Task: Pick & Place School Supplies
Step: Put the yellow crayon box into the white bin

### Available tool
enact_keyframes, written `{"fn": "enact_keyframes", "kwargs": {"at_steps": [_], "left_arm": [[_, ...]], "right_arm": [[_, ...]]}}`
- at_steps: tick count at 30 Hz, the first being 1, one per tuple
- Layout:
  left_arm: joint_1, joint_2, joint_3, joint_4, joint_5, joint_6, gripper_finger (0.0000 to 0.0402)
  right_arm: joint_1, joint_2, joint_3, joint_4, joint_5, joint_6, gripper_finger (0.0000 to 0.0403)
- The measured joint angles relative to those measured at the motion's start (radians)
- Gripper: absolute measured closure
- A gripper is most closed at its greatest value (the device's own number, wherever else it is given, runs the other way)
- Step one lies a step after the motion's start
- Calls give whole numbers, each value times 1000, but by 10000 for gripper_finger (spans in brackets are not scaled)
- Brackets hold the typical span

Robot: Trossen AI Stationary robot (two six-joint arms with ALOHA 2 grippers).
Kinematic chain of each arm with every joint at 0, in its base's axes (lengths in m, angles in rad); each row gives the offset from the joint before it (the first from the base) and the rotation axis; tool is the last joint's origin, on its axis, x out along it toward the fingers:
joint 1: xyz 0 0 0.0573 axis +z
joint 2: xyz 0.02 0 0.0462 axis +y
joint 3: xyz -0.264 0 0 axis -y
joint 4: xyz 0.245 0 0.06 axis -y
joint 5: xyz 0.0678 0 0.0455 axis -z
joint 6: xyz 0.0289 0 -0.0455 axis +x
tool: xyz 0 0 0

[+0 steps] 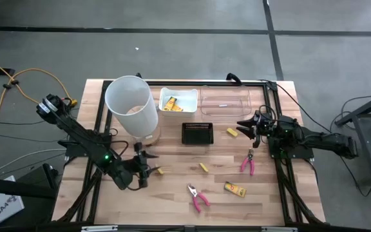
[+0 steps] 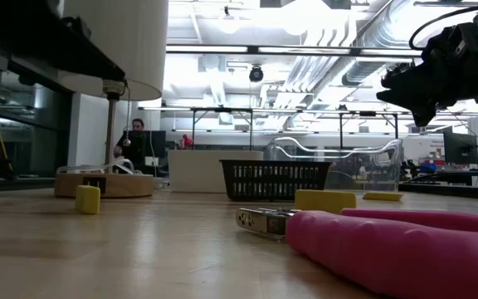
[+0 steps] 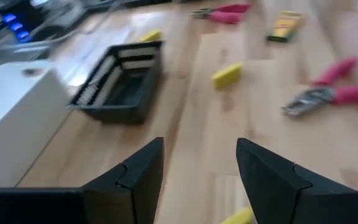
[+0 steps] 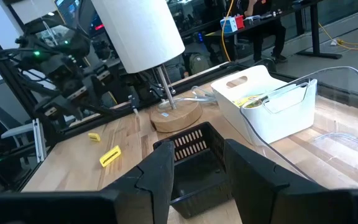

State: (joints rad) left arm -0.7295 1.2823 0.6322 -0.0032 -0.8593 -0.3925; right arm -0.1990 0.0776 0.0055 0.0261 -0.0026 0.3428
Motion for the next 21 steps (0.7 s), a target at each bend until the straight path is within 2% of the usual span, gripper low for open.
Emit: {"fn": "enact_keyframes", "kwargs": {"at_steps": [5,21], "left_arm": [[-27,0,-51,147,81,155,208],[-53,0,-85,193,150,221,208]], "right_arm": [[0,0,0,0,0,0,270],[0,0,0,0,0,0,270]]}}
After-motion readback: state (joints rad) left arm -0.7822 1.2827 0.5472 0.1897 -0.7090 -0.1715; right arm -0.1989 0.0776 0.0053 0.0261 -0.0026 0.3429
